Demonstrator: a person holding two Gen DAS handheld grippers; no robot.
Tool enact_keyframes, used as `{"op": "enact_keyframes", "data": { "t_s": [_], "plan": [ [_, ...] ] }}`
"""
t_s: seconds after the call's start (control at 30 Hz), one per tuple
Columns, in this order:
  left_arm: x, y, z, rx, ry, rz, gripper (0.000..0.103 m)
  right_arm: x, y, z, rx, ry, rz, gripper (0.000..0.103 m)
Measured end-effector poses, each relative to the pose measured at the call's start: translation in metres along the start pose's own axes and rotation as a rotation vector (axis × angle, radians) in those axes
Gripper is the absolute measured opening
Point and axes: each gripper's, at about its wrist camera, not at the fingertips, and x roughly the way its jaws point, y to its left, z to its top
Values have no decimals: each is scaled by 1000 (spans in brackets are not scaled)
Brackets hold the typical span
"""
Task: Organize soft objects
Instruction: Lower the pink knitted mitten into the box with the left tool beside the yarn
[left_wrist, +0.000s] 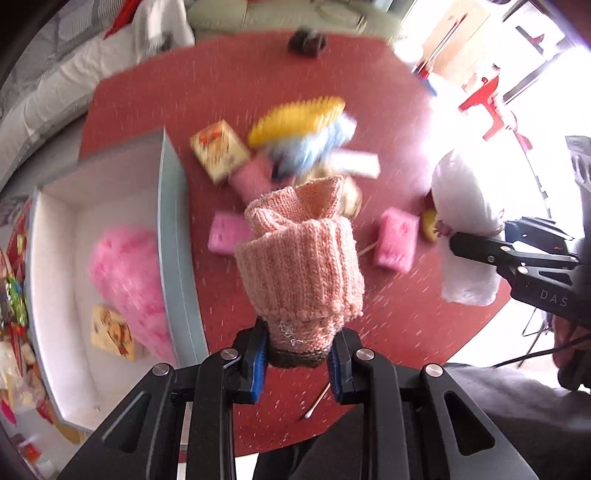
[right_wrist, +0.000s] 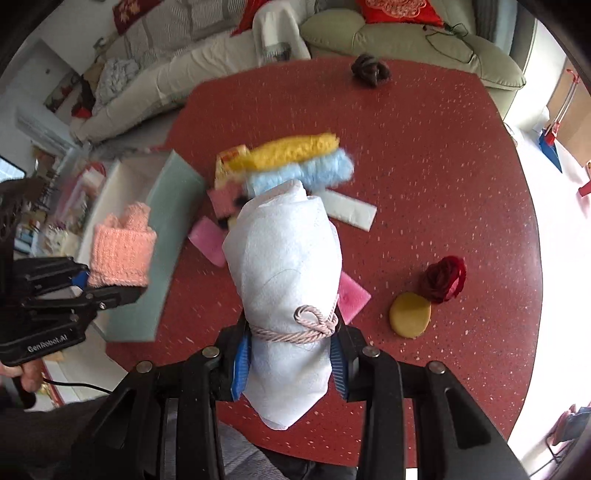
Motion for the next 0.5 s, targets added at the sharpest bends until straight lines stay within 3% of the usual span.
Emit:
{"op": "enact_keyframes", "data": {
  "t_s": [0.07, 0.17, 0.5],
  "plan": [
    [-23, -4, 8, 39, -59, -6, 28, -23, 4, 10, -16, -57, 9, 39],
    [-30, -1, 10, 58, -74, 24, 28, -29, 13, 17, -40, -68, -12, 39],
    [-9, 42, -21, -108, -59, 31, 28, 13, 38, 0, -20, 36, 15, 39]
  ]
}}
